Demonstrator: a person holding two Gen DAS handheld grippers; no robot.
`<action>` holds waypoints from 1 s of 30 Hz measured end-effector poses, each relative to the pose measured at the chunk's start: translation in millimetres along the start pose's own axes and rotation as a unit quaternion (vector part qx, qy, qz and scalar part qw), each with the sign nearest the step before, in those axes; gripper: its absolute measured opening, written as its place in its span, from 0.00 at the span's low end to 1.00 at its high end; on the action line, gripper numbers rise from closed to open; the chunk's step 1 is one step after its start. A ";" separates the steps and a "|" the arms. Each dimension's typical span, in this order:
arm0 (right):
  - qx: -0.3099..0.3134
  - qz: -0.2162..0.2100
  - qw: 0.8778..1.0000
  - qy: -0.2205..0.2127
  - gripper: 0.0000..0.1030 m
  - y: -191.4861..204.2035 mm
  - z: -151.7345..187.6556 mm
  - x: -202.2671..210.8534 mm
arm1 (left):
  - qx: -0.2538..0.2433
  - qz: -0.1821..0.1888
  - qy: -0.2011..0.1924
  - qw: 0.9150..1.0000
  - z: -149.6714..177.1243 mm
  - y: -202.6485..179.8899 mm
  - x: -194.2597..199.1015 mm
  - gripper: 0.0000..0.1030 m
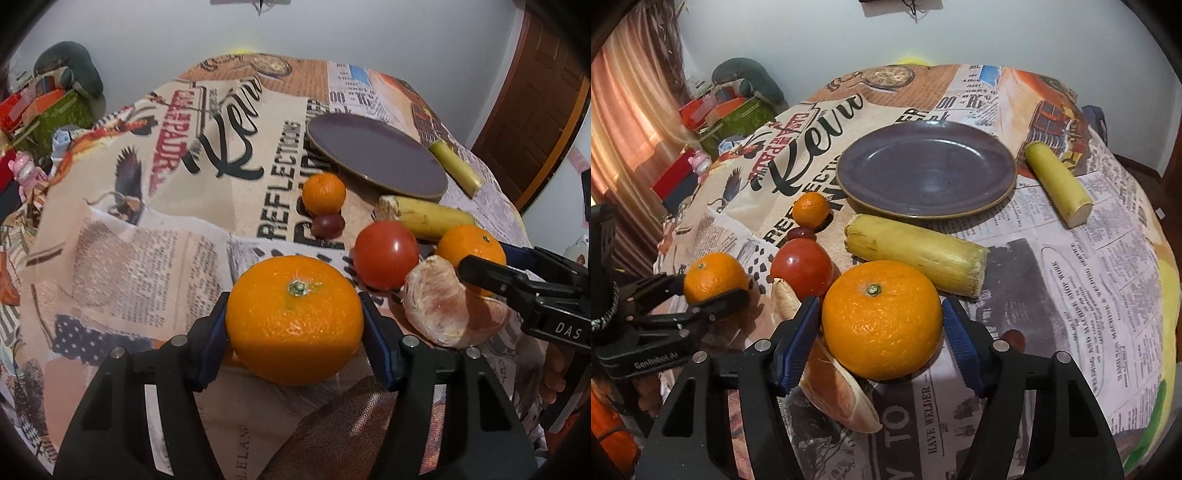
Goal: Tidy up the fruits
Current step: 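Carry the large orange onto the grey plate with the left gripper while the right gripper grasps another orange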
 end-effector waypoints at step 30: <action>-0.007 0.076 0.989 -0.128 0.62 -47.8 -69.6 61.8 | -0.014 0.021 -0.129 0.991 -112.6 -37.0 46.1 0.63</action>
Point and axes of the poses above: each gripper's, at about its wrist camera, not at the fingertips, and x roughly against the way its jaws point, y to its left, z to its underside, the point moved 1 cm from there along -x, roughly the way its jaws point, and after that the axes turned 9 degrees about x, right-handed, at the moved point
